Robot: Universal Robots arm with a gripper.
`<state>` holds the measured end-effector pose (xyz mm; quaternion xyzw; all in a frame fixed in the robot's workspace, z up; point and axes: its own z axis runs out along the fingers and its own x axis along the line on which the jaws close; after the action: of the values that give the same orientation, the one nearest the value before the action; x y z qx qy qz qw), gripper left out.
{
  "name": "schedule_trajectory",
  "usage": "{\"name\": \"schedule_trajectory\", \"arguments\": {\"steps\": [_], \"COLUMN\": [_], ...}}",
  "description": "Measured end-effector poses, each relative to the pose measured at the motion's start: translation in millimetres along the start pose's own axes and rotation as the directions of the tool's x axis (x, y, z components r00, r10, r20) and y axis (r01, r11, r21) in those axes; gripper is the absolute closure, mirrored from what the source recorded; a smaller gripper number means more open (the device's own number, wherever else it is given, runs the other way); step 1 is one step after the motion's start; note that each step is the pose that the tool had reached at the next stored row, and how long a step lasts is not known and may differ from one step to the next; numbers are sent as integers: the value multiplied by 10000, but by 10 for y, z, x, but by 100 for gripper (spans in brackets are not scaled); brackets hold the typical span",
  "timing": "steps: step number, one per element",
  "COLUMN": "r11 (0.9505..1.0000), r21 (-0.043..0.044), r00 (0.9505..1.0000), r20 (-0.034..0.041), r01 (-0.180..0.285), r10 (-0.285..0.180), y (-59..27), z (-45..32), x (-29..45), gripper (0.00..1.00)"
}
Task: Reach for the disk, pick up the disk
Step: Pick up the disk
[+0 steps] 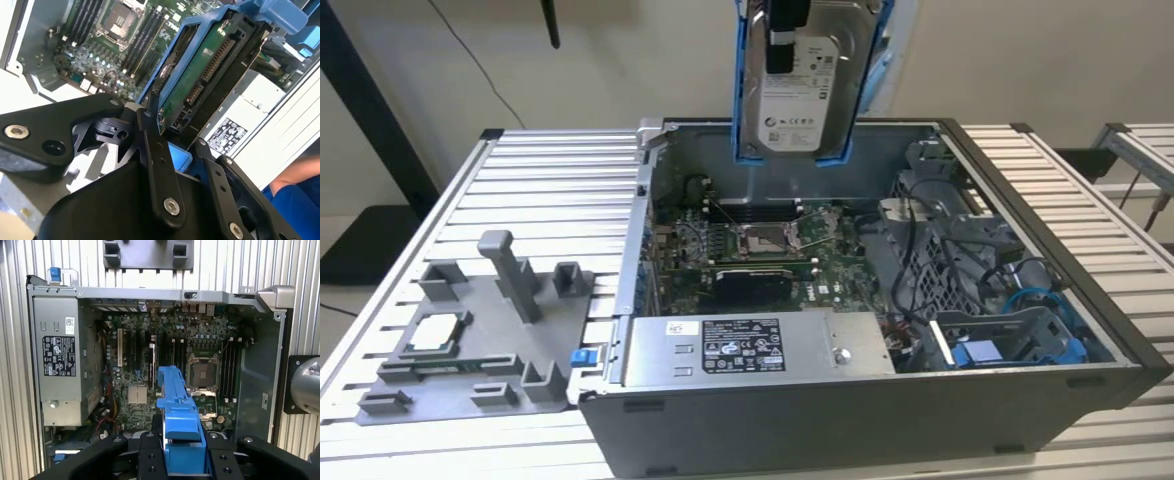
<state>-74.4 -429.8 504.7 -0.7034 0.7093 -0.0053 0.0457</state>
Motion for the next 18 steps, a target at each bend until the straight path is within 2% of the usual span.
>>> {"name": "schedule_trajectory", "arguments": {"steps": [10,18], "r11": [10000,10000], "r21": [0,1], "r00": [10000,9998], "r20": [-92,-183], "r01": [7,14], "r10": [-7,-13], "y": [-42,-58], "z": [13,32], "x": [140,211], "gripper": [100,100]}}
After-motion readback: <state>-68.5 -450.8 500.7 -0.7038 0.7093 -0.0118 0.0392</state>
